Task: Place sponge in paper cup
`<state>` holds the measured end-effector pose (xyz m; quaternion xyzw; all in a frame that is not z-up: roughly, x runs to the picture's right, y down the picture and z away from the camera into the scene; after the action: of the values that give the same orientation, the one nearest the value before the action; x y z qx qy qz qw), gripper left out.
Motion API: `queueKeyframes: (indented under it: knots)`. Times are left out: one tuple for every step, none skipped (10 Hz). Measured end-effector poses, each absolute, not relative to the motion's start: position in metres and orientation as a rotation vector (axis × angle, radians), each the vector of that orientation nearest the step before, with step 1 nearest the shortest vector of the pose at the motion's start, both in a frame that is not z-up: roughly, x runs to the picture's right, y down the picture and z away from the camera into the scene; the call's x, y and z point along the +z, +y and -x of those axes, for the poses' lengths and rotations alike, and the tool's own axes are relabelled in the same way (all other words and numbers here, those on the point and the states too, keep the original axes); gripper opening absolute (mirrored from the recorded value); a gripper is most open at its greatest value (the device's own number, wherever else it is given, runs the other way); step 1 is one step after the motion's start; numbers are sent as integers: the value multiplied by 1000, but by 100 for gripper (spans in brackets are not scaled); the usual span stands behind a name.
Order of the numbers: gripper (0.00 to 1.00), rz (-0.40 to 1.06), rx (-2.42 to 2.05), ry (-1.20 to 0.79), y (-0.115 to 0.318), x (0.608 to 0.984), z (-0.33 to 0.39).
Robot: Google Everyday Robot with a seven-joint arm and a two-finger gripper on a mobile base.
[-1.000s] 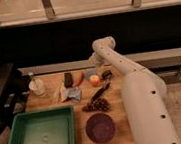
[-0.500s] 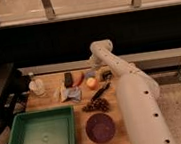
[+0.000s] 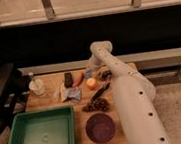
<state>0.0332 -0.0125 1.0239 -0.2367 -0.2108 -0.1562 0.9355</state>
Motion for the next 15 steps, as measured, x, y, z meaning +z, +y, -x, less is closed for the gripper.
queueKeyframes:
  knots:
    - [20,487,-317,-432,-12,1024,-34]
    - [12,490,-317,-432,-11,1024,-34]
    - [4,490,-315,-429,-11,1023,-35]
    - [0,478,-311,-422,-14,1021,-33]
    - [0,461,-307,-410,-22,1014,-34]
    - [0,437,-302,-392,-35,1004,-35]
    - [0,413,-301,-373,-51,990,-35]
    - [0,390,-302,-357,-67,975,-34]
    - [0,372,-309,-348,-81,962,-30]
    - [0,345,-327,-344,-100,944,-17]
    - [0,323,-346,-346,-113,933,0]
    - [0,308,-361,-353,-122,925,16]
    - [0,295,-381,-365,-130,917,36]
    - [0,285,-414,-391,-139,905,75]
    - [0,285,-424,-401,-142,900,89]
